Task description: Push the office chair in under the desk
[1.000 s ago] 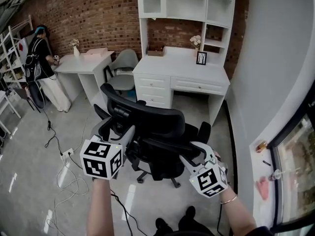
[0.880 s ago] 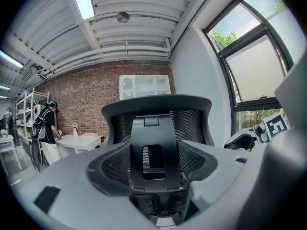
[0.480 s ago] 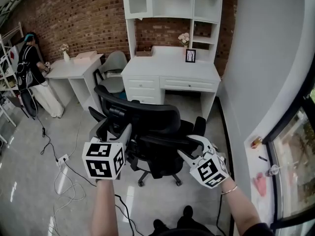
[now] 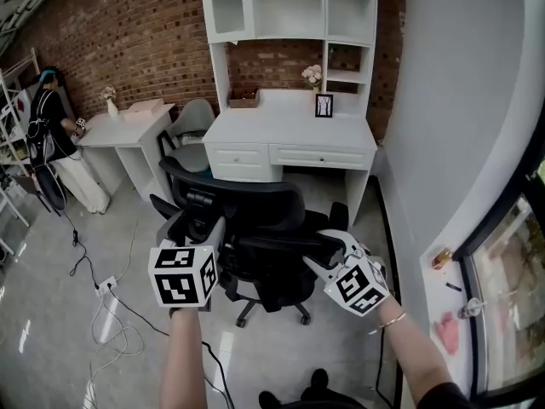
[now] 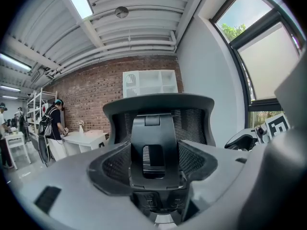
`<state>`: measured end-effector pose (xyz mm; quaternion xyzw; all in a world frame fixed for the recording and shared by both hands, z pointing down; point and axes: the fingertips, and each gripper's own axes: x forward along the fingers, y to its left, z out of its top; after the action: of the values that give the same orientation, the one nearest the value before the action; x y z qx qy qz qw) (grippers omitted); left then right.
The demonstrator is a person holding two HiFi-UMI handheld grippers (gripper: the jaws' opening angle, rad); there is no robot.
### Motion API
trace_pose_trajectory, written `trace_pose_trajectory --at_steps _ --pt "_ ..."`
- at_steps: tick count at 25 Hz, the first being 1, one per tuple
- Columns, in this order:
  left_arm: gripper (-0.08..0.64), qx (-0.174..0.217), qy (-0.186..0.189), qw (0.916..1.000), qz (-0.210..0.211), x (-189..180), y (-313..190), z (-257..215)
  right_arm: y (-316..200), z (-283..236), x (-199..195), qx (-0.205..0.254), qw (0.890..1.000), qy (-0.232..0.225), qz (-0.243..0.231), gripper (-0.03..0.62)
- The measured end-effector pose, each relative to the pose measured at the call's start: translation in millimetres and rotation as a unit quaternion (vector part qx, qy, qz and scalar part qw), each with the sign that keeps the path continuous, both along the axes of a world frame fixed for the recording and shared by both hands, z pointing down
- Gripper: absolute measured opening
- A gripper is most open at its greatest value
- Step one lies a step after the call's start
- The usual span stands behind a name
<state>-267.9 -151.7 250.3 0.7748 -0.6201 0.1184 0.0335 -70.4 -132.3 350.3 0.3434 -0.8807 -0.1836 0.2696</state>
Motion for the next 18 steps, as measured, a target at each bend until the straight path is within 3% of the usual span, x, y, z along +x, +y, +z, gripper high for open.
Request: trace_pose_trajectory --at_steps 18 --pt "0.285 -0.006 0.012 0.9987 -0.048 54.8 -105.2 2.4 -124.1 3.7 57.1 -0.015 0.999 0.010 -0.027 0.209"
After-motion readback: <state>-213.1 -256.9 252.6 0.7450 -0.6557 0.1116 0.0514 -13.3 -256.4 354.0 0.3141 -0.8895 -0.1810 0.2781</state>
